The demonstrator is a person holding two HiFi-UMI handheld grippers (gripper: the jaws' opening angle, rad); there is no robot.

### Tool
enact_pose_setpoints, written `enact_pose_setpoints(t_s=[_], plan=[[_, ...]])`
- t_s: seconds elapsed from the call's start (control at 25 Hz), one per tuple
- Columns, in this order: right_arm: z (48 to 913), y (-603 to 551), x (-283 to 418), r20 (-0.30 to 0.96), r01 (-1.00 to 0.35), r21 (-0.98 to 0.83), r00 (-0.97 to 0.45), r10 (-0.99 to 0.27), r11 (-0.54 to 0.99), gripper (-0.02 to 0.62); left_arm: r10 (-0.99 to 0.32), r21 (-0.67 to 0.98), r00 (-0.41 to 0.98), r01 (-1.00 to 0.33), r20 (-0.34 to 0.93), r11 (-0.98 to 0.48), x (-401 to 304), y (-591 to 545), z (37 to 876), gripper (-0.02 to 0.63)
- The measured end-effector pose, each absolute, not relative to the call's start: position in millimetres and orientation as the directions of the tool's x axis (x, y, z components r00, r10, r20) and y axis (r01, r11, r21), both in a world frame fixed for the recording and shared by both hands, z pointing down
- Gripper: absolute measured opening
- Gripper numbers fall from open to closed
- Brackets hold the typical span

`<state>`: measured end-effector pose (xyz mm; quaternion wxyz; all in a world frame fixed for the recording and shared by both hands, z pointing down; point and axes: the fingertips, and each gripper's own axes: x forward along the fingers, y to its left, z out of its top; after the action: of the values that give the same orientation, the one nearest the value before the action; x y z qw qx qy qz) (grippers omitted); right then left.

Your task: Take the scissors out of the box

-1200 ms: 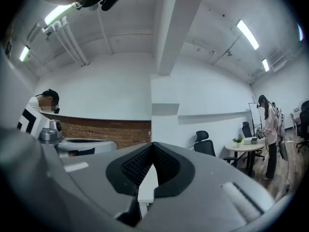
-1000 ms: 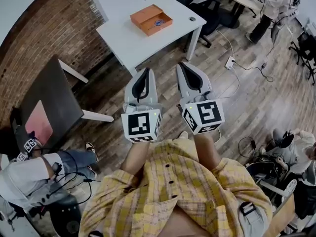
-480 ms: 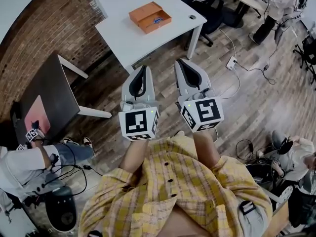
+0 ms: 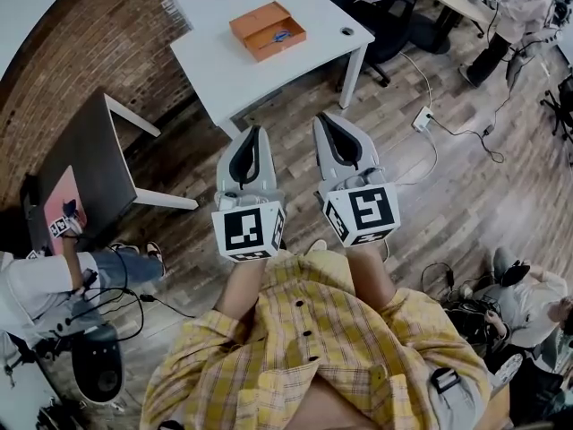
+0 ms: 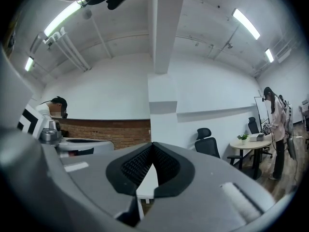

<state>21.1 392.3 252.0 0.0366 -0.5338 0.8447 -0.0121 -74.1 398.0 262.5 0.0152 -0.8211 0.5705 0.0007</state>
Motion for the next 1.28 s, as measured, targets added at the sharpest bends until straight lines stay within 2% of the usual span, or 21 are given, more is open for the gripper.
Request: enact_pose_setpoints(t_s=[0.48, 1.28], plan=[[275, 329, 28, -0.021, -0.902, -0.079, -0.423, -0.906, 0.423, 0.006, -0.932, -0.009, 0.361, -0.932, 0.029, -0.361, -59, 332, 296, 0.003], [272, 107, -1, 0.013, -0.923, -0.083, -0.377, -0.926, 0.375, 0.006, -0.908, 0.007, 0.415, -0.910, 0.050, -0.415, -88, 106, 295, 0.003]])
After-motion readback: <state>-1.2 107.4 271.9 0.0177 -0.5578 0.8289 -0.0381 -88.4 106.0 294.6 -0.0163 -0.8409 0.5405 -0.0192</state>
